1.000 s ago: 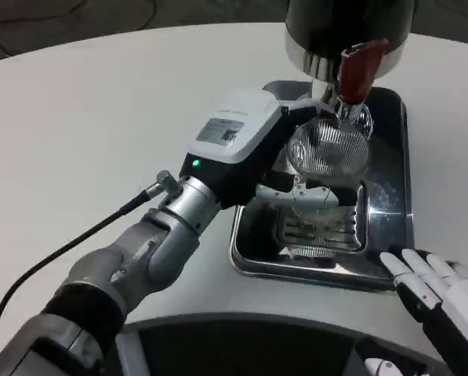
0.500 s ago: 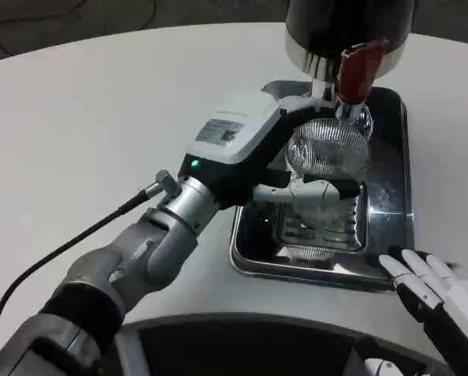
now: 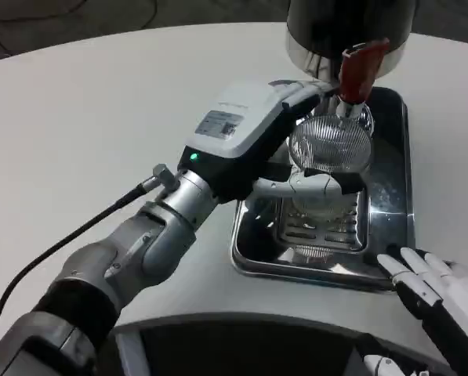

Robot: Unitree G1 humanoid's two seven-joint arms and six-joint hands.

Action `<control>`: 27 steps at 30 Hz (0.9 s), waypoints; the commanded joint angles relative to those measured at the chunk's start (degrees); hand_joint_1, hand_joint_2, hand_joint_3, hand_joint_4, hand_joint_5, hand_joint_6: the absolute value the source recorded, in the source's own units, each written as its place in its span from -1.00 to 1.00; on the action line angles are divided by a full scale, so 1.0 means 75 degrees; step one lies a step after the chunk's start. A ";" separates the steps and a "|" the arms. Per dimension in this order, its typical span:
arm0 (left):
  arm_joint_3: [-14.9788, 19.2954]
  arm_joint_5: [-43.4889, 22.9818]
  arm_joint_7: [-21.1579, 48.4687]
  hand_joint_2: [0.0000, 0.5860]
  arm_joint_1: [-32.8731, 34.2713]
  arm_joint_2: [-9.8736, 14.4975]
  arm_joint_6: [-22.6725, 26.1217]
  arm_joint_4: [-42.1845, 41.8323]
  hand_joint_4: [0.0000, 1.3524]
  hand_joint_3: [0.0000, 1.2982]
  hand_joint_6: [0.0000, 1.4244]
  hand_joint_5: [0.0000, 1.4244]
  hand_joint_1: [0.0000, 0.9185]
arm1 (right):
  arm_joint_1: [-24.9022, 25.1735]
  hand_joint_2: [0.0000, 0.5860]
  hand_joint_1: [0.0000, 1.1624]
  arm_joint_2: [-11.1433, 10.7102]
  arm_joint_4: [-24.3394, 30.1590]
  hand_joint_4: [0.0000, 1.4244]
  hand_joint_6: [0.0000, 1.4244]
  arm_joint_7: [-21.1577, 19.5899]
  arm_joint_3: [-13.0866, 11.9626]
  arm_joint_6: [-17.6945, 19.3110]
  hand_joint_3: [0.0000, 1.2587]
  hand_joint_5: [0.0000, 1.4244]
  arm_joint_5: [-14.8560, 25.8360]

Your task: Grasp the cup under the faucet to collect the drink, then remove the cup.

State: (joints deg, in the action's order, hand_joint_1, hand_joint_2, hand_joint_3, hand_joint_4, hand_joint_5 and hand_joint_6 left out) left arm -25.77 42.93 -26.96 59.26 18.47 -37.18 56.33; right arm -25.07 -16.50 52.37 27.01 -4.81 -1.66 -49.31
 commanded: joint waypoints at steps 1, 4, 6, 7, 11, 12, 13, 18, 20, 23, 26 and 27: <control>0.0108 -0.0152 -0.0015 -0.82 -0.0170 0.0093 -0.0204 -0.0337 -0.83 -0.73 0.03 -0.51 -0.88 | -0.0091 0.45 -0.60 0.0018 0.0001 -1.00 -1.00 -0.0067 -0.0071 -0.0040 -0.87 -1.00 0.0075; 0.0194 -0.0200 0.0042 -0.82 -0.0284 0.0190 -0.0232 -0.0564 -0.81 -0.70 0.04 -0.49 -0.88 | -0.0111 0.45 -0.59 0.0028 0.0012 -1.00 -1.00 -0.0077 -0.0091 -0.0036 -0.87 -1.00 0.0084; 0.0286 -0.0251 0.0065 -0.82 -0.0438 0.0329 -0.0270 -0.0763 -0.79 -0.68 0.09 -0.46 -0.90 | -0.0116 0.45 -0.59 0.0032 0.0021 -1.00 -1.00 -0.0078 -0.0107 -0.0027 -0.86 -1.00 0.0093; 0.0336 -0.0280 0.0079 -0.82 -0.0521 0.0395 -0.0284 -0.0859 -0.79 -0.68 0.10 -0.46 -0.90 | -0.0111 0.45 -0.59 0.0033 0.0025 -1.00 -1.00 -0.0077 -0.0112 -0.0025 -0.86 -1.00 0.0099; 0.0565 -0.0411 0.0193 -0.82 -0.0909 0.0639 -0.0323 -0.1333 -0.78 -0.66 0.10 -0.44 -0.91 | -0.0086 0.45 -0.59 0.0032 0.0025 -1.00 -1.00 -0.0068 -0.0112 -0.0016 -0.86 -1.00 0.0111; 0.0613 -0.0447 0.0217 -0.82 -0.1000 0.0689 -0.0322 -0.1455 -0.77 -0.65 0.12 -0.44 -0.91 | -0.0077 0.45 -0.59 0.0030 0.0022 -1.00 -1.00 -0.0062 -0.0105 -0.0016 -0.85 -1.00 0.0109; 0.0681 -0.0496 0.0251 -0.82 -0.1121 0.0754 -0.0332 -0.1610 -0.76 -0.65 0.12 -0.43 -0.91 | -0.0066 0.45 -0.59 0.0031 0.0016 -1.00 -1.00 -0.0054 -0.0096 -0.0019 -0.85 -1.00 0.0112; 0.1216 -0.0902 0.0487 -0.82 -0.1966 0.1122 -0.0372 -0.2746 -0.74 -0.62 0.14 -0.40 -0.91 | -0.0009 0.45 -0.59 0.0033 -0.0025 -1.00 -1.00 -0.0023 -0.0051 -0.0043 -0.85 -1.00 0.0121; 0.1486 -0.1121 0.0583 -0.82 -0.2346 0.1230 -0.0383 -0.3283 -0.69 -0.57 0.16 -0.36 -0.91 | 0.0010 0.45 -0.59 0.0035 -0.0036 -1.00 -1.00 -0.0035 -0.0038 -0.0040 -0.85 -1.00 0.0119; 0.1906 -0.1503 0.0705 -0.80 -0.2854 0.1296 -0.0448 -0.3999 -0.62 -0.52 0.20 -0.32 -0.90 | 0.0046 0.45 -0.59 0.0034 -0.0031 -1.00 -1.00 -0.0041 -0.0034 -0.0046 -0.84 -1.00 0.0114; 0.2345 -0.2078 0.0947 -0.73 -0.3284 0.1312 -0.0598 -0.4712 -0.49 -0.41 0.27 -0.23 -0.93 | 0.0081 0.45 -0.59 0.0041 -0.0032 -1.00 -1.00 -0.0031 -0.0035 -0.0071 -0.84 -1.00 0.0110; 0.2476 -0.2308 0.1073 -0.70 -0.3394 0.1307 -0.0646 -0.4923 -0.46 -0.38 0.28 -0.22 -0.94 | 0.0092 0.45 -0.59 0.0038 -0.0036 -1.00 -1.00 -0.0024 -0.0031 -0.0075 -0.84 -1.00 0.0111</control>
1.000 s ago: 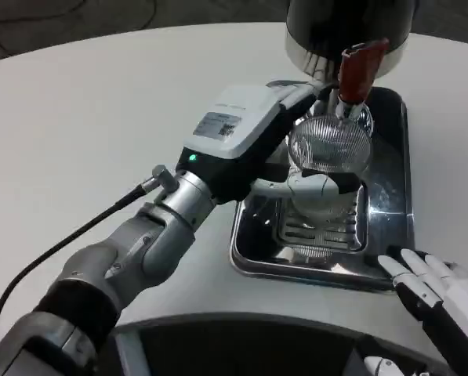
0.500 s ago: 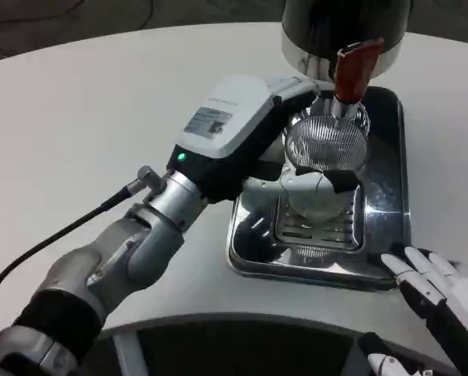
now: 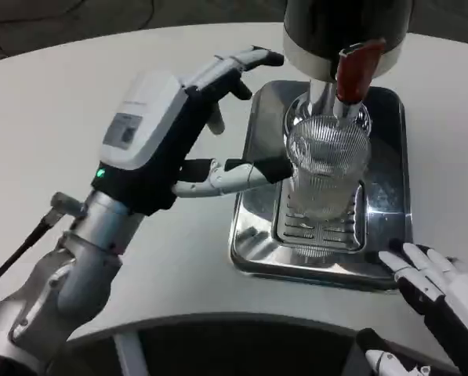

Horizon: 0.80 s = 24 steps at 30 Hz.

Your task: Grasp the cup under the faucet to collect the drink, then remove the cup.

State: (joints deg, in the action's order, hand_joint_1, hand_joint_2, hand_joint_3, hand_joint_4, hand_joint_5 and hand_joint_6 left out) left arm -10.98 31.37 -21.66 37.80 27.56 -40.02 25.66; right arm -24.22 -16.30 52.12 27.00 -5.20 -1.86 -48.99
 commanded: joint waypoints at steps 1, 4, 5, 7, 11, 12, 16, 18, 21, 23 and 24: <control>0.0617 -0.1073 0.0561 -0.68 -0.0614 0.0093 -0.0314 -0.1035 -0.43 -0.35 0.28 -0.19 -0.94 | -0.0012 0.45 -0.59 0.0010 -0.0004 -1.00 -1.00 -0.0019 0.0030 -0.0047 -0.84 -1.00 0.0062; 0.0800 -0.2055 0.1352 -0.65 -0.0668 0.0070 -0.0313 -0.1447 -0.32 -0.28 0.21 -0.16 -0.95 | 0.0005 0.45 -0.59 0.0018 -0.0007 -1.00 -1.00 -0.0011 0.0068 -0.0053 -0.83 -1.00 0.0049; 0.0814 -0.2500 0.1751 -0.63 -0.0637 0.0069 -0.0231 -0.1587 -0.31 -0.27 0.09 -0.18 -0.96 | 0.0011 0.45 -0.59 0.0025 -0.0011 -1.00 -1.00 -0.0015 0.0095 -0.0050 -0.83 -1.00 0.0032; 0.0838 -0.3252 0.2467 -0.60 -0.0575 0.0046 -0.0027 -0.1807 -0.29 -0.28 0.01 -0.19 -0.98 | 0.0021 0.45 -0.59 0.0031 -0.0015 -1.00 -1.00 -0.0024 0.0137 -0.0049 -0.83 -1.00 0.0007; 0.0771 -0.5839 0.4801 -0.61 -0.0134 0.0034 0.1427 -0.2385 -0.49 -0.46 -0.31 -0.45 -1.00 | 0.0043 0.45 -0.59 0.0031 -0.0027 -1.00 -1.00 -0.0039 0.0197 -0.0061 -0.83 -1.00 -0.0034; 0.0810 -0.6323 0.5266 -0.60 -0.0015 0.0035 0.1846 -0.2514 -0.51 -0.49 -0.35 -0.48 -1.00 | 0.0046 0.45 -0.59 0.0030 -0.0031 -1.00 -1.00 -0.0043 0.0202 -0.0061 -0.83 -1.00 -0.0040; 0.1002 -0.7370 0.6543 -0.60 0.0415 0.0071 0.3204 -0.2832 -0.69 -0.64 -0.55 -0.63 -1.00 | 0.0029 0.45 -0.59 0.0030 -0.0015 -1.00 -1.00 -0.0061 0.0204 -0.0050 -0.83 -1.00 -0.0042; 0.1072 -0.7789 0.7128 -0.60 0.0725 0.0077 0.3890 -0.2883 -0.75 -0.72 -0.60 -0.67 -1.00 | 0.0015 0.45 -0.59 0.0039 0.0004 -1.00 -1.00 -0.0072 0.0203 -0.0046 -0.83 -1.00 -0.0042; 0.1165 -0.8206 0.7806 -0.58 0.1194 0.0048 0.4828 -0.2929 -0.88 -0.81 -0.72 -0.77 -1.00 | -0.0004 0.45 -0.59 0.0058 0.0027 -1.00 -1.00 -0.0091 0.0224 -0.0035 -0.83 -1.00 -0.0062; 0.1217 -0.8336 0.8103 -0.60 0.1450 0.0025 0.5343 -0.2957 -0.91 -0.84 -0.75 -0.79 -1.00 | -0.0020 0.45 -0.59 0.0074 0.0041 -1.00 -1.00 -0.0106 0.0236 -0.0031 -0.83 -1.00 -0.0070; 0.1246 -0.8345 0.8190 -0.63 0.1537 0.0005 0.5527 -0.2954 -0.91 -0.85 -0.76 -0.80 -1.00 | -0.0033 0.45 -0.59 0.0080 0.0050 -1.00 -1.00 -0.0113 0.0238 -0.0027 -0.83 -1.00 -0.0072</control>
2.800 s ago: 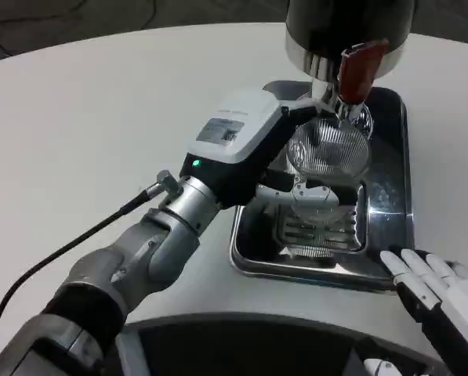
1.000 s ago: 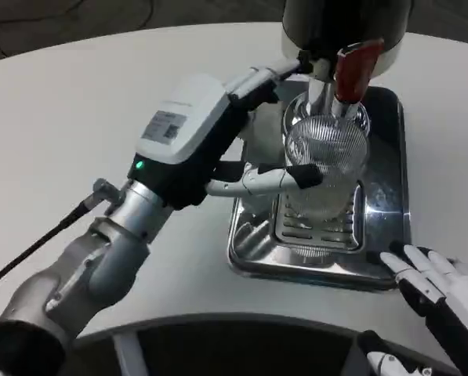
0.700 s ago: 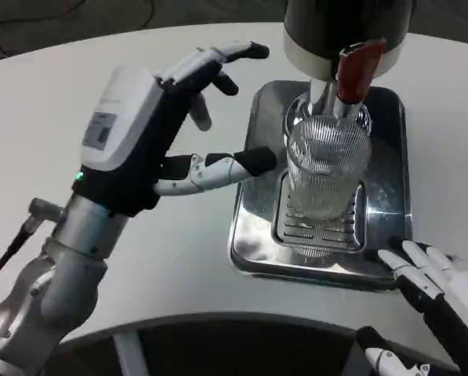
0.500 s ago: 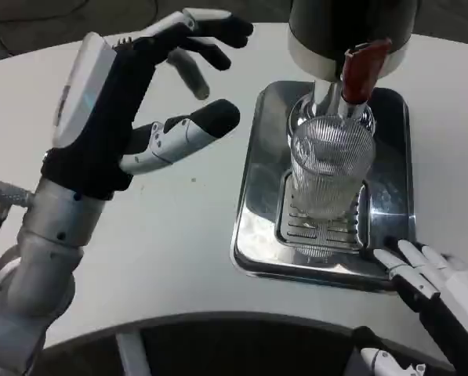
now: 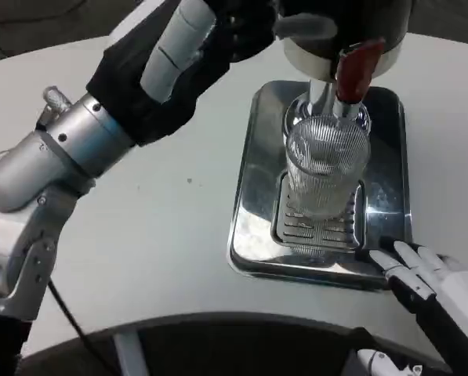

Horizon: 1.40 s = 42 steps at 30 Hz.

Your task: Grasp the cup under the faucet to collect the drink, then remove the cup.

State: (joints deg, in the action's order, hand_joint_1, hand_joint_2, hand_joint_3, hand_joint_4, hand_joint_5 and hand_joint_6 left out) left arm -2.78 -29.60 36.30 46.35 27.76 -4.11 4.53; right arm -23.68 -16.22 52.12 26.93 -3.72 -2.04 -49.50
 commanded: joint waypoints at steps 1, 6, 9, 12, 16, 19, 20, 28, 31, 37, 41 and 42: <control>0.0175 -0.0222 0.0526 -0.64 0.0489 -0.0044 0.0907 -0.0114 -0.94 -0.86 -0.77 -0.81 -1.00 | -0.0115 0.45 -0.59 0.0074 0.0056 -1.00 -1.00 -0.0109 0.0044 -0.0001 -0.83 -1.00 -0.0006; 0.0310 -0.0110 0.0704 -0.70 0.0915 -0.0139 0.1570 0.0049 -0.99 -0.91 -0.84 -0.85 -1.00 | -0.0206 0.45 -0.59 0.0092 0.0105 -1.00 -1.00 -0.0156 0.0032 0.0027 -0.83 -1.00 0.0004; 0.0428 -0.0046 0.0713 -0.71 0.0903 -0.0119 0.1792 -0.0049 -0.99 -0.91 -0.84 -0.86 -1.00 | -0.0278 0.45 -0.59 0.0110 0.0138 -1.00 -1.00 -0.0199 -0.0021 0.0028 -0.83 -1.00 0.0026; 0.0499 0.0022 0.0762 -0.72 0.0775 -0.0050 0.1929 -0.0120 -1.00 -0.91 -0.85 -0.87 -1.00 | -0.0364 0.45 -0.59 0.0117 0.0169 -1.00 -1.00 -0.0230 -0.0070 0.0042 -0.83 -1.00 0.0058; 0.0526 0.0228 0.0921 -0.74 0.0810 -0.0009 0.2011 0.0052 -1.00 -0.92 -0.85 -0.87 -1.00 | -0.0436 0.45 -0.59 0.0105 0.0191 -1.00 -1.00 -0.0261 -0.0057 0.0086 -0.83 -1.00 0.0085; 0.0529 0.0373 0.1033 -0.74 0.0908 -0.0052 0.2033 0.0229 -1.00 -0.93 -0.85 -0.87 -1.00 | -0.0407 0.45 -0.59 0.0101 0.0210 -1.00 -1.00 -0.0263 -0.0014 0.0093 -0.83 -1.00 0.0079; 0.0518 0.0417 0.1068 -0.75 0.0940 -0.0066 0.2044 0.0278 -1.00 -0.93 -0.85 -0.87 -1.00 | -0.0393 0.45 -0.59 0.0101 0.0218 -1.00 -1.00 -0.0260 -0.0007 0.0090 -0.83 -1.00 0.0078; 0.0342 0.0913 0.1358 -0.78 0.1170 -0.0221 0.1956 0.0788 -1.00 -0.92 -0.85 -0.87 -1.00 | -0.0495 0.45 -0.59 0.0122 0.0294 -1.00 -1.00 -0.0272 -0.0013 0.0087 -0.83 -1.00 0.0084; 0.0305 0.1063 0.1436 -0.79 0.1251 -0.0332 0.1838 0.1029 -1.00 -0.90 -0.85 -0.86 -1.00 | -0.0564 0.45 -0.59 0.0120 0.0312 -1.00 -1.00 -0.0291 -0.0029 0.0095 -0.83 -1.00 0.0109; 0.0130 0.1396 0.1586 -0.79 0.1479 -0.0573 0.1580 0.1471 -0.99 -0.90 -0.85 -0.86 -1.00 | -0.0613 0.45 -0.59 0.0097 0.0319 -1.00 -1.00 -0.0321 -0.0049 0.0121 -0.83 -1.00 0.0159; 0.0045 0.1580 0.1645 -0.79 0.1555 -0.0711 0.1440 0.1610 -0.98 -0.90 -0.84 -0.86 -1.00 | -0.0621 0.45 -0.59 0.0065 0.0309 -1.00 -1.00 -0.0321 -0.0119 0.0120 -0.83 -1.00 0.0214; 0.0031 0.1605 0.1652 -0.79 0.1564 -0.0727 0.1408 0.1629 -0.98 -0.90 -0.84 -0.86 -1.00 | -0.0631 0.45 -0.59 0.0058 0.0305 -1.00 -1.00 -0.0324 -0.0137 0.0120 -0.83 -1.00 0.0231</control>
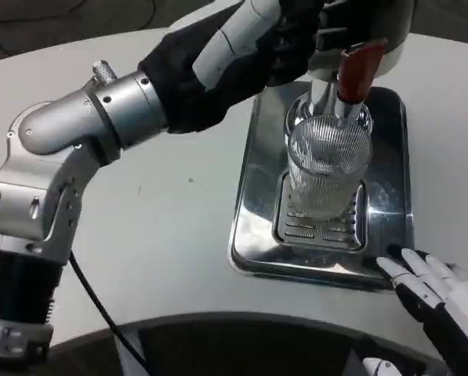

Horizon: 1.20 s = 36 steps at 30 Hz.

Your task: Grasp the cup under the faucet to collect the drink, then remove the cup.

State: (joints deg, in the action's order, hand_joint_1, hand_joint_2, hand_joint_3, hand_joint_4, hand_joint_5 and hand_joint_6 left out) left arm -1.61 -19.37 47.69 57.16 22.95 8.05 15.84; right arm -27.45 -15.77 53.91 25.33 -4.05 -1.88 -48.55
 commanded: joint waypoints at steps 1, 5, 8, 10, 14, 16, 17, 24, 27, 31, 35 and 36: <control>-0.0140 0.0262 0.0149 -0.80 0.0134 -0.0109 -0.0256 0.0149 -0.98 -0.90 -0.84 -0.86 -1.00 | -0.0144 0.45 -0.59 -0.0007 0.0063 -1.00 -1.00 -0.0114 -0.0105 0.0100 -0.83 -1.00 0.0118; -0.0198 0.0411 0.0228 -0.80 0.0196 -0.0226 -0.0454 0.0279 -0.97 -0.88 -0.83 -0.84 -1.00 | -0.0197 0.45 -0.59 -0.0009 0.0058 -1.00 -1.00 -0.0127 -0.0129 0.0111 -0.83 -1.00 0.0159; -0.0306 0.0584 0.0267 -0.80 0.0268 -0.0271 -0.0662 0.0359 -0.97 -0.88 -0.83 -0.84 -1.00 | -0.0208 0.45 -0.59 -0.0006 0.0062 -1.00 -1.00 -0.0130 -0.0123 0.0108 -0.83 -1.00 0.0162; -0.0349 0.0706 0.0287 -0.80 0.0321 -0.0303 -0.0780 0.0460 -0.96 -0.88 -0.83 -0.84 -1.00 | -0.0201 0.45 -0.59 -0.0006 0.0062 -1.00 -1.00 -0.0122 -0.0110 0.0104 -0.83 -1.00 0.0160; -0.0472 0.1017 0.0340 -0.81 0.0455 -0.0344 -0.1131 0.0770 -0.95 -0.87 -0.83 -0.84 -1.00 | -0.0181 0.45 -0.59 -0.0002 0.0070 -1.00 -1.00 -0.0093 -0.0083 0.0083 -0.83 -1.00 0.0162; -0.0590 0.1235 0.0354 -0.81 0.0531 -0.0336 -0.1368 0.0958 -0.95 -0.86 -0.82 -0.84 -1.00 | -0.0166 0.45 -0.59 -0.0001 0.0071 -1.00 -1.00 -0.0071 -0.0075 0.0064 -0.83 -1.00 0.0173; -0.0634 0.1312 0.0356 -0.82 0.0556 -0.0330 -0.1466 0.1021 -0.95 -0.86 -0.81 -0.83 -1.00 | -0.0159 0.45 -0.59 -0.0001 0.0069 -1.00 -1.00 -0.0061 -0.0073 0.0055 -0.83 -1.00 0.0183; -0.0878 0.1819 0.0347 -0.83 0.0601 -0.0338 -0.2298 0.1355 -0.94 -0.85 -0.81 -0.82 -1.00 | -0.0138 0.45 -0.59 0.0002 0.0045 -1.00 -1.00 -0.0061 -0.0070 0.0034 -0.82 -1.00 0.0231; -0.0974 0.2006 0.0304 -0.83 0.0577 -0.0351 -0.2632 0.1418 -0.94 -0.84 -0.81 -0.82 -1.00 | -0.0129 0.45 -0.59 0.0016 0.0033 -1.00 -1.00 -0.0075 -0.0083 0.0015 -0.82 -1.00 0.0248; -0.1077 0.2218 0.0245 -0.83 0.0549 -0.0373 -0.3071 0.1538 -0.94 -0.84 -0.81 -0.82 -1.00 | -0.0108 0.45 -0.59 0.0030 0.0026 -1.00 -1.00 -0.0085 -0.0116 -0.0019 -0.82 -1.00 0.0280; -0.1158 0.2481 0.0151 -0.84 0.0544 -0.0376 -0.3544 0.1683 -0.95 -0.84 -0.82 -0.83 -1.00 | -0.0089 0.45 -0.59 0.0050 0.0028 -1.00 -1.00 -0.0079 -0.0144 -0.0059 -0.82 -1.00 0.0325; -0.1209 0.2598 0.0098 -0.84 0.0545 -0.0357 -0.3695 0.1702 -0.95 -0.84 -0.82 -0.84 -1.00 | -0.0087 0.45 -0.59 0.0057 0.0032 -1.00 -1.00 -0.0075 -0.0147 -0.0070 -0.82 -1.00 0.0336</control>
State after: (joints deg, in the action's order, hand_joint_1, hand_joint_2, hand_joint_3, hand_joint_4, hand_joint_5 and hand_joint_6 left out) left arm -8.34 -3.20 48.22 61.72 20.36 -17.38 27.46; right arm -27.76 -15.82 53.91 25.17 -4.55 -1.87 -46.81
